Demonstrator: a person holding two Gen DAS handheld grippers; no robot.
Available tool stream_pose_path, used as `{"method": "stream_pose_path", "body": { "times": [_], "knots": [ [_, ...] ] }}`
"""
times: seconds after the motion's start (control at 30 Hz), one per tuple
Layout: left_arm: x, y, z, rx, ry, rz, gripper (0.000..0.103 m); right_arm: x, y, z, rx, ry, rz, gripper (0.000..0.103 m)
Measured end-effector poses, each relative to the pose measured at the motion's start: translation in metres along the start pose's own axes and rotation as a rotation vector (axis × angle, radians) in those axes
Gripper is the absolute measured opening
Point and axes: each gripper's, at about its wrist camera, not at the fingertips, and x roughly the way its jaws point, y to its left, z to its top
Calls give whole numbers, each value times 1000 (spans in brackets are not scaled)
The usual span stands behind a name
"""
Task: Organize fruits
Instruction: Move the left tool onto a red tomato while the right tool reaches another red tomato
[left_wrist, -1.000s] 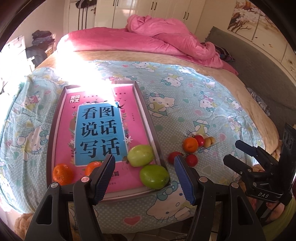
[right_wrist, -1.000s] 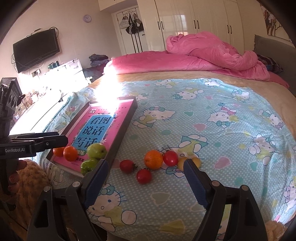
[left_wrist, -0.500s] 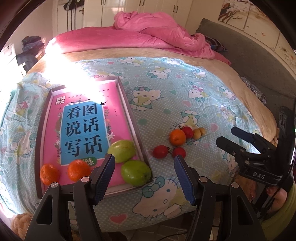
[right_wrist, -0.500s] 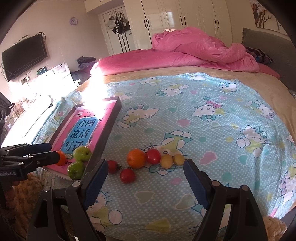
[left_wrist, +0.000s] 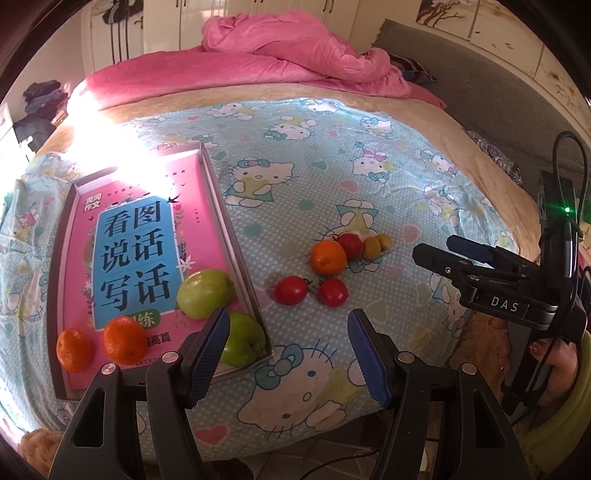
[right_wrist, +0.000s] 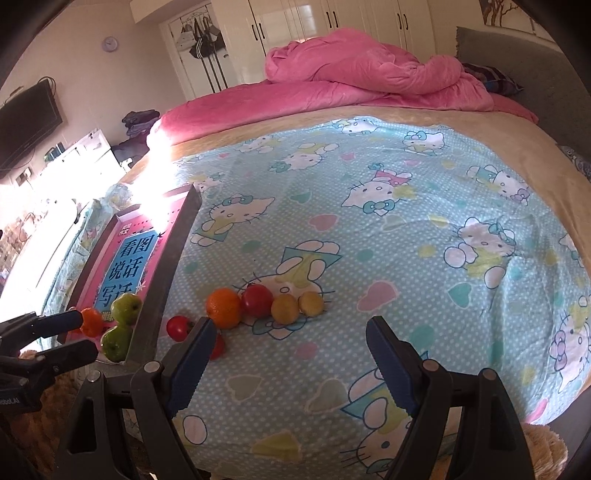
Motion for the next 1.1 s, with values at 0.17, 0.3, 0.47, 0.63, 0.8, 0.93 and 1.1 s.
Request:
{"method": "stream_pose_path", "body": {
  "times": [0.17, 0.3, 0.47, 0.63, 0.8, 0.93, 1.1],
  "knots": [
    [6, -1, 1, 4, 12, 6, 68, 4, 10, -4, -34, 19, 34, 83],
    [11, -1, 6, 12, 20, 20, 68, 13, 22, -10, -77, 57, 62, 83],
    [20, -2, 12, 26, 44, 26, 68, 23, 34, -16, -127, 87, 73, 83],
    [29, -5, 20, 63, 61, 15, 68, 31, 43, -21, -157, 112, 84, 82],
    [40, -11, 30, 142, 101, 12, 55, 39, 48, -22, -174, 130, 90, 80],
    [53, -17, 34, 213, 145, 33, 35, 41, 50, -23, -178, 131, 102, 79],
    [66, -21, 41, 257, 186, 7, 33, 49, 52, -23, -170, 144, 117, 72]
  ]
}}
